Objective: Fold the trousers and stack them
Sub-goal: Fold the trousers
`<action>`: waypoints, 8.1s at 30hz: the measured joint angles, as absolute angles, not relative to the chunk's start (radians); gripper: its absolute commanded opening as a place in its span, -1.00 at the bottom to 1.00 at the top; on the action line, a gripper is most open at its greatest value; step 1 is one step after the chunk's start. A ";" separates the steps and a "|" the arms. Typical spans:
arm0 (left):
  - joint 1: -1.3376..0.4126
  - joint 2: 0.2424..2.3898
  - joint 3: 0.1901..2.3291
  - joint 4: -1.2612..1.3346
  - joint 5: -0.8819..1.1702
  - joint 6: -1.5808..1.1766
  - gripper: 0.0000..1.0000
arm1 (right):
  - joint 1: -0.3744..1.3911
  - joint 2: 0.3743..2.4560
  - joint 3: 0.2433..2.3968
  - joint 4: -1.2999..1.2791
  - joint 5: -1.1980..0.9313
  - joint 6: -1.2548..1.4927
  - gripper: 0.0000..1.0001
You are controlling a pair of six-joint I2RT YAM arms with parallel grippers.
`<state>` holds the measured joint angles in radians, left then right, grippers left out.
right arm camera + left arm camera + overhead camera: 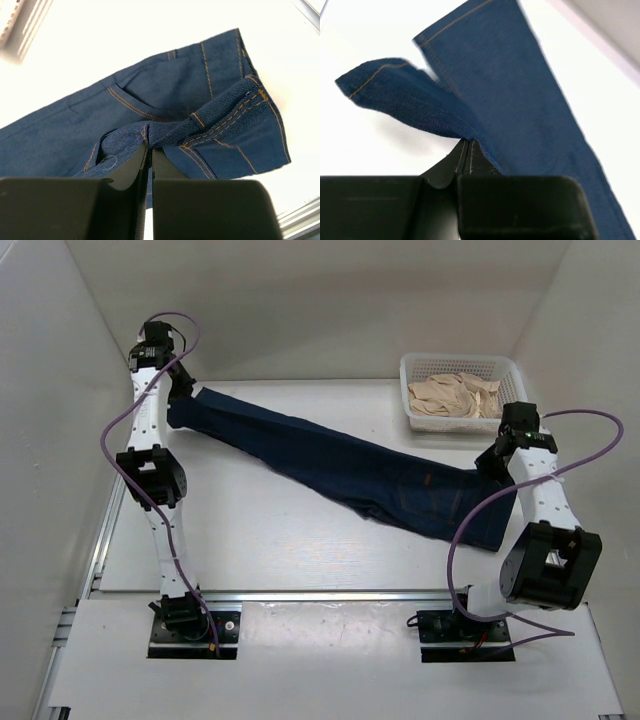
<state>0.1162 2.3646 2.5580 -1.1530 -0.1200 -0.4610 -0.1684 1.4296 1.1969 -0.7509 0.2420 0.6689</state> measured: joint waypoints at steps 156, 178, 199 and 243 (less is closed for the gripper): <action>-0.160 2.477 2.276 -1.101 -0.347 -0.532 -0.80 | 0.068 1.415 1.148 -0.626 -0.096 0.466 0.12; -0.184 1.748 1.528 -0.970 -0.354 -0.693 0.50 | 0.075 1.320 1.043 -0.628 -0.101 0.441 0.12; -0.295 2.564 2.411 -1.216 -0.556 -0.537 0.50 | 0.075 1.303 1.016 -0.626 -0.120 0.437 0.12; -0.134 2.527 2.527 -1.135 -0.282 -0.402 0.58 | 0.075 1.336 0.999 -0.625 -0.135 0.437 0.10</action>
